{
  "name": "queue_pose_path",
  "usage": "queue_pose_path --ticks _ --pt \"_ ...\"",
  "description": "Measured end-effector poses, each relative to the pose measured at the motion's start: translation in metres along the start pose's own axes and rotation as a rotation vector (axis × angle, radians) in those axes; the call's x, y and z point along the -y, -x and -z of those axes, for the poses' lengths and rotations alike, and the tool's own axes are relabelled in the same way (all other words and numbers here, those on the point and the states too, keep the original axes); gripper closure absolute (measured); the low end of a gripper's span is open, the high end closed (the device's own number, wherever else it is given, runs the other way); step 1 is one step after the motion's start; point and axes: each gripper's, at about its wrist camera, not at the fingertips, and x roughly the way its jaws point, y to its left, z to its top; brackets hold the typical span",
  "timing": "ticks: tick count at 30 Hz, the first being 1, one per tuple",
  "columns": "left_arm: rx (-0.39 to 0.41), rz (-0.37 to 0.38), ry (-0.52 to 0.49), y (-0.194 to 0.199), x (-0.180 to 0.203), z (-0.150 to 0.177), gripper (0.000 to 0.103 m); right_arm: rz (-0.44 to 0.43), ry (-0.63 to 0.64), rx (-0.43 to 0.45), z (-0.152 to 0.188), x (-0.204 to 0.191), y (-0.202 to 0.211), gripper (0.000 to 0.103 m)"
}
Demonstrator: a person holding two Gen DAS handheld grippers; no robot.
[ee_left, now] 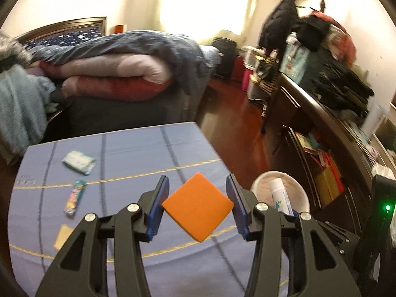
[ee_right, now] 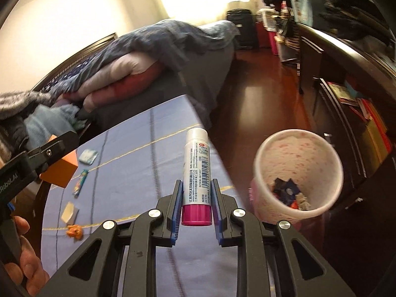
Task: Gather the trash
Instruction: 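Carry the orange box with left tool while right tool carries the glue stick to the wastebasket, then open left tool over the wastebasket while right tool releases the glue stick into it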
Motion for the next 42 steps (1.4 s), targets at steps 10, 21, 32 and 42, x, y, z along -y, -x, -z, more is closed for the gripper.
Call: queue_pose_path --ticks 10,21,32,42 --pt "-0.021 0.105 -0.13 -0.035 0.079 -0.003 0.055 0.094 -0.105 0.043 -0.009 0.073 0.012 0.08" --pt "-0.117 0.238 -0.193 -0.109 0.148 -0.004 0.055 0.199 -0.182 0.046 -0.016 0.141 -0.001 0.081" --pt "-0.218 0.269 -0.22 -0.19 0.196 0.012 0.054 0.258 -0.22 0.007 -0.014 0.189 -0.038 0.08" --pt "-0.255 0.284 -0.187 -0.231 0.199 0.014 0.022 0.302 -0.208 0.006 -0.016 0.207 -0.066 0.073"
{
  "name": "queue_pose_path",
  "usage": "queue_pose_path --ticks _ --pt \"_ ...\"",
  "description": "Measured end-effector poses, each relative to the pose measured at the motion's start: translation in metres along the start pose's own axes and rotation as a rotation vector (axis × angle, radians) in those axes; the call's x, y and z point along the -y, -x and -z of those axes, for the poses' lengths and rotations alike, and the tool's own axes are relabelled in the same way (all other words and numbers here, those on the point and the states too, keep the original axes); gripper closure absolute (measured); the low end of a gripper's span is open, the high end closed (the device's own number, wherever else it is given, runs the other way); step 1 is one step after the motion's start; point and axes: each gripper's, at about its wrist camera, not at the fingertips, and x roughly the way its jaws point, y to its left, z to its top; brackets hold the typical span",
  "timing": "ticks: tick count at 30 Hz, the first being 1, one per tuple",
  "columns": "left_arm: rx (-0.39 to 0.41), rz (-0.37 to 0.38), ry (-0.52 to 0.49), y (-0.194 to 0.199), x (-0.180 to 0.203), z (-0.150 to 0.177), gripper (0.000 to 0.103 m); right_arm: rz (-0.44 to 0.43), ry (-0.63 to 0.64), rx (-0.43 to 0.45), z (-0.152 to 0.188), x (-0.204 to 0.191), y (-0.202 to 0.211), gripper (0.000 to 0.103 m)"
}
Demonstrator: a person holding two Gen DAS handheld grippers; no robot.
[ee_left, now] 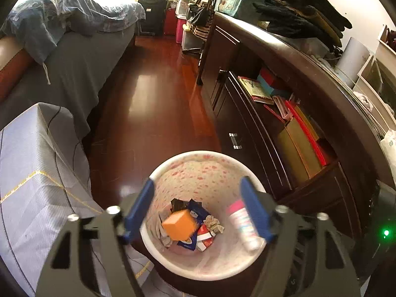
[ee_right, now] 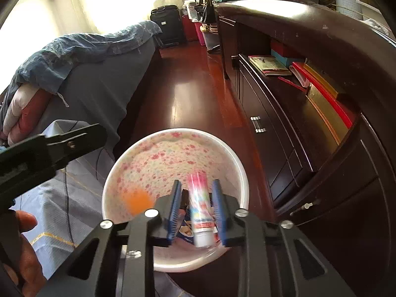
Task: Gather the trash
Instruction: 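Open left tool over the wastebasket while right tool releases the glue stick into it, then move both open tools back over the table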
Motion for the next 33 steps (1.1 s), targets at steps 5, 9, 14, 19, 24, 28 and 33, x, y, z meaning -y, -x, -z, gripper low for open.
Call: queue_pose_path --ticks 5,9,14,19,24,28,33 --pt "0.034 0.02 0.016 0.008 -0.004 -0.003 0.014 0.019 0.003 0.02 -0.001 0.001 0.005 0.067" --pt "0.058 0.011 0.03 0.022 -0.008 -0.003 0.014 0.012 0.002 0.015 0.001 -0.002 0.01 0.063" --pt "0.1 -0.028 0.047 0.049 -0.02 0.001 0.013 -0.007 0.014 0.007 0.006 -0.016 0.021 0.056" --pt "0.141 -0.113 0.076 0.084 -0.042 0.006 0.01 -0.041 0.04 0.007 0.012 -0.039 0.039 0.049" --pt "0.164 -0.215 0.115 0.122 -0.075 0.015 0.01 -0.101 0.084 0.006 0.018 -0.073 0.06 0.04" --pt "0.173 -0.301 0.183 0.153 -0.112 0.027 0.009 -0.168 0.161 0.0 0.029 -0.11 0.077 0.036" --pt "0.189 -0.418 0.292 0.193 -0.169 0.05 0.006 -0.262 0.276 -0.013 0.047 -0.167 0.095 0.033"
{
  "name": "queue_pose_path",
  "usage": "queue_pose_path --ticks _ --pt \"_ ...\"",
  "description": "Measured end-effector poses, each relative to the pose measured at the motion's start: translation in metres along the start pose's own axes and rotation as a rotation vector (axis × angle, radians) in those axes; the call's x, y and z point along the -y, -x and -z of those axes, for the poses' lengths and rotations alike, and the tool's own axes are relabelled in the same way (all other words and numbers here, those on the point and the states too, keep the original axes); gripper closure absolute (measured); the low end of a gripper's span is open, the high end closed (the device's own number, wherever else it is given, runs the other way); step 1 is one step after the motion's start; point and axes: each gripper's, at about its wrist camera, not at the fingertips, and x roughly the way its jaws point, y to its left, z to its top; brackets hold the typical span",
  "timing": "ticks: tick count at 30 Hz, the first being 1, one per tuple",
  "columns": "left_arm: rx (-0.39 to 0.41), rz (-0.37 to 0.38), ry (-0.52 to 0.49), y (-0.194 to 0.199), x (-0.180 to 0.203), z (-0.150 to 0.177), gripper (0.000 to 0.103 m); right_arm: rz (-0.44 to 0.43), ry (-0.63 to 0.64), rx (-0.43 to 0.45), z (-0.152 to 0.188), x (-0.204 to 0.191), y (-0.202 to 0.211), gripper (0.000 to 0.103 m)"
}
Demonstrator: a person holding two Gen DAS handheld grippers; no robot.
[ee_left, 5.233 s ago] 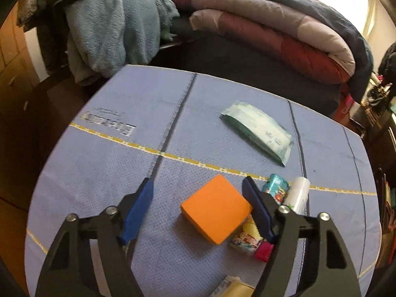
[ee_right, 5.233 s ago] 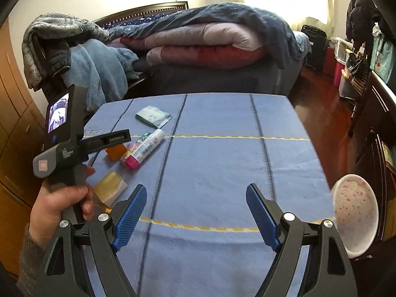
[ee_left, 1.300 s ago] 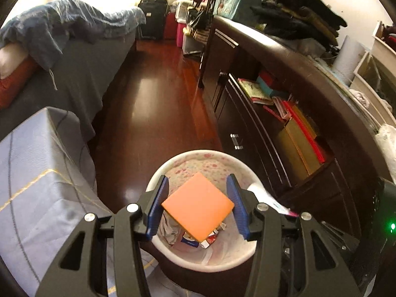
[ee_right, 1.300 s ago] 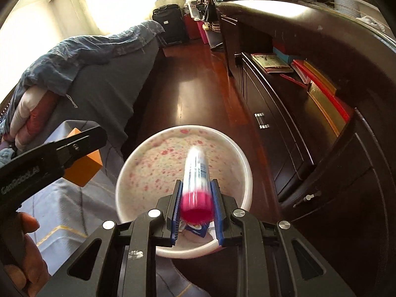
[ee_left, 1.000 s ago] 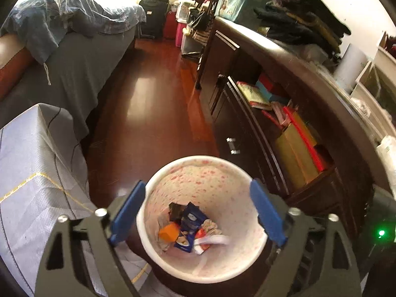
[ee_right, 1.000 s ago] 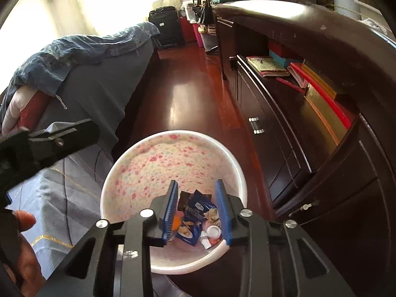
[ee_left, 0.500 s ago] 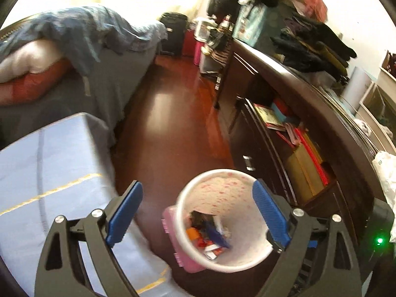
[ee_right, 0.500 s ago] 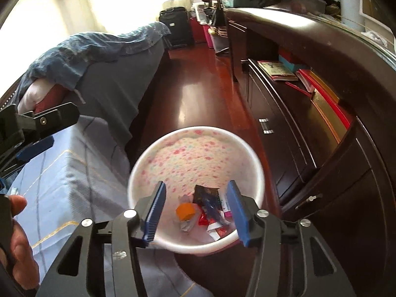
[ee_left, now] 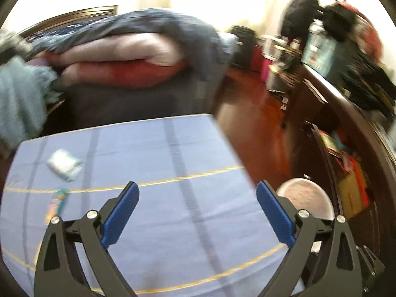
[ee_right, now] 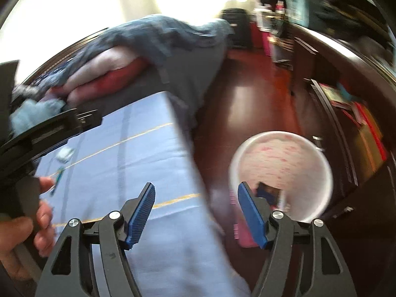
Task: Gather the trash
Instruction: 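Move both open tools back over the table, then grasp the white wipes packet with left tool while right tool grasps the beige square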
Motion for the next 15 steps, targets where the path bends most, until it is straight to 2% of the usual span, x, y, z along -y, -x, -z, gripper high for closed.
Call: queue_pose_path --ticks 4,7,10,13,15 --pt "-0.011 -0.104 0.079 0.002 -0.056 -0.005 0.005 -0.053 0.08 -0.01 0.002 -0.045 -0.001 0.032" --pt "-0.027 -0.175 0.178 -0.007 -0.104 -0.013 0.004 -0.085 0.139 -0.015 0.006 -0.074 -0.002 0.032" --pt "-0.078 -0.257 0.318 -0.032 -0.154 -0.025 0.004 -0.113 0.191 -0.022 0.01 -0.101 -0.004 0.032" --pt "-0.091 -0.345 0.397 -0.057 -0.188 -0.034 0.004 -0.125 0.224 -0.029 0.013 -0.115 -0.006 0.032" --pt "-0.107 -0.374 0.42 -0.072 -0.201 -0.04 0.004 -0.124 0.247 -0.037 0.014 -0.123 -0.01 0.032"
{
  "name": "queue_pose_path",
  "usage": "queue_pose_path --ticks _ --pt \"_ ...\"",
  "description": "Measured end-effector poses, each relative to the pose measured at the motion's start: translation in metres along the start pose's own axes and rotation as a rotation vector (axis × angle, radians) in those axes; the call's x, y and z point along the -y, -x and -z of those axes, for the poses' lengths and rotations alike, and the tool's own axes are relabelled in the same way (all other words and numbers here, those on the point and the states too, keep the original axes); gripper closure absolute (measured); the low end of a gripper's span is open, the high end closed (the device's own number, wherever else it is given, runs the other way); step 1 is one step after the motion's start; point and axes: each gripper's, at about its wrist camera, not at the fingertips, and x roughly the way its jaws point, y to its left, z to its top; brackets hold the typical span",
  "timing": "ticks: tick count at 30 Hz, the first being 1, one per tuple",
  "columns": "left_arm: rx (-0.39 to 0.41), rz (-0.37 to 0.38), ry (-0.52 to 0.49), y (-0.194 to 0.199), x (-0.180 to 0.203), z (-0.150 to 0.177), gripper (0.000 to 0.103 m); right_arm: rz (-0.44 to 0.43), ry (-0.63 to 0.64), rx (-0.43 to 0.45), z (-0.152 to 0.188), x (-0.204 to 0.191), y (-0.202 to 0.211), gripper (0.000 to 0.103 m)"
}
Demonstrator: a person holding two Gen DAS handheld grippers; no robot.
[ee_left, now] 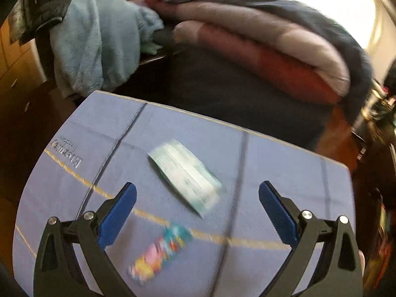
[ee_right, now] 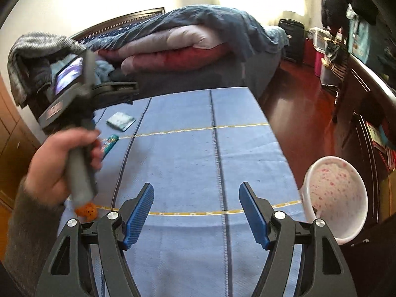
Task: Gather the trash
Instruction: 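Grasp the white wipes packet with left tool while right tool grasps the beige square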
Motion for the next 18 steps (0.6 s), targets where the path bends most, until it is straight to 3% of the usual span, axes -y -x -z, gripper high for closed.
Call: queue_pose_path --ticks 7,15,17,18 --pt "-0.064 -0.048 0.059 -0.051 -0.005 -0.023 0.004 0.015 0.013 -0.014 -0.003 -0.003 -0.011 0.032" --pt "-0.052 -0.151 0.046 -0.055 -0.001 -0.012 0.005 0.008 0.019 -0.017 -0.005 -0.005 -0.014 0.032" --pt "-0.033 -0.162 0.028 -0.052 0.001 -0.01 0.012 0.0 0.025 -0.02 -0.004 -0.008 -0.014 0.032" --pt "-0.024 -0.163 0.024 -0.05 0.002 -0.009 0.024 -0.004 0.028 -0.02 -0.004 -0.01 -0.014 0.032"
